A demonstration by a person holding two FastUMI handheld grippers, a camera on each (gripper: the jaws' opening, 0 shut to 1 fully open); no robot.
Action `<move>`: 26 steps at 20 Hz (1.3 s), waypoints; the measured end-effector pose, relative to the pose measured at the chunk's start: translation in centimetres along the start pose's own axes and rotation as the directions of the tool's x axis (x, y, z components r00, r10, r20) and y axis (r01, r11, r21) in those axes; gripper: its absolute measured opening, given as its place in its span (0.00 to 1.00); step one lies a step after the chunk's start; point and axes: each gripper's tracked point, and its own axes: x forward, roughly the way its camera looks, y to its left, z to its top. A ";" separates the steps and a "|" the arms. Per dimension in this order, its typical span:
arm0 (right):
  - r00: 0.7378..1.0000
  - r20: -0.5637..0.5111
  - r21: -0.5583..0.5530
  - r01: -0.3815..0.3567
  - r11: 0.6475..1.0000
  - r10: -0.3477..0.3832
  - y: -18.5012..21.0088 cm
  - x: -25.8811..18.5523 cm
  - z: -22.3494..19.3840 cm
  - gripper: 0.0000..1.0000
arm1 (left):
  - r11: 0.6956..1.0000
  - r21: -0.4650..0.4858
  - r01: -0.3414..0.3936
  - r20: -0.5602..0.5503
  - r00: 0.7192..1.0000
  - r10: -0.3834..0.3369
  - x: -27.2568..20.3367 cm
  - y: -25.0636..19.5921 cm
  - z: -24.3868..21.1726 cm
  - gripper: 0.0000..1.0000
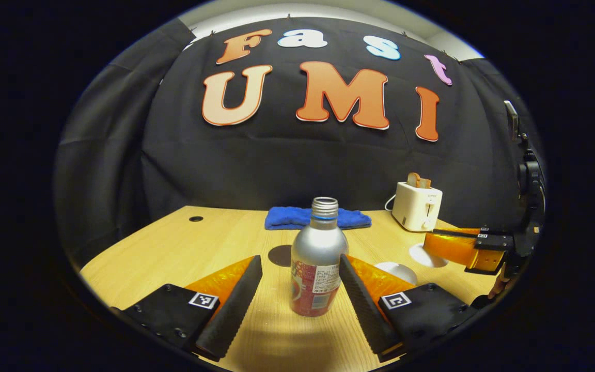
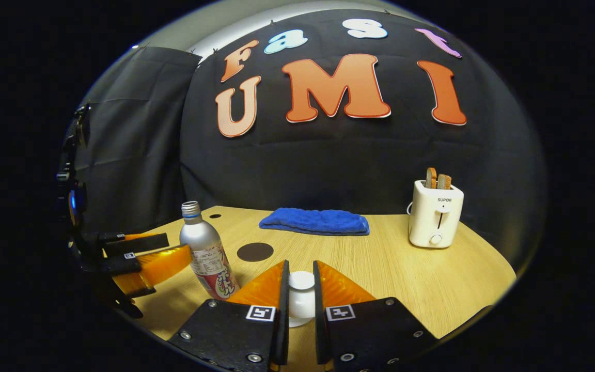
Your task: Open the teacup lid with one hand, grasp the water bottle and pour water into the teacup with the other hand; after pouring, place the water bottle on the coaster and then close the teacup lid.
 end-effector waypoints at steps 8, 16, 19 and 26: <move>1.000 0.010 -0.012 0.023 1.000 -0.023 -1.5 -1.2 0.2 0.21 | 0.999 -0.027 0.030 -0.095 0.995 -0.032 2.6 -2.0 -3.2 0.98; 0.998 0.034 0.003 0.052 0.999 -0.052 -3.0 -2.5 1.3 0.22 | 1.000 -0.016 -0.005 -0.122 0.993 0.003 3.7 -1.7 -4.0 0.82; 0.997 0.039 0.001 0.059 0.998 -0.059 -3.6 -2.9 1.2 0.22 | 0.999 0.023 -0.031 -0.102 0.994 0.033 3.6 -1.0 -3.4 0.82; 0.995 0.059 -0.004 0.085 0.996 -0.085 -5.0 -3.9 1.8 0.21 | 0.953 0.276 -0.124 -0.016 0.991 0.134 3.5 1.1 -0.2 0.77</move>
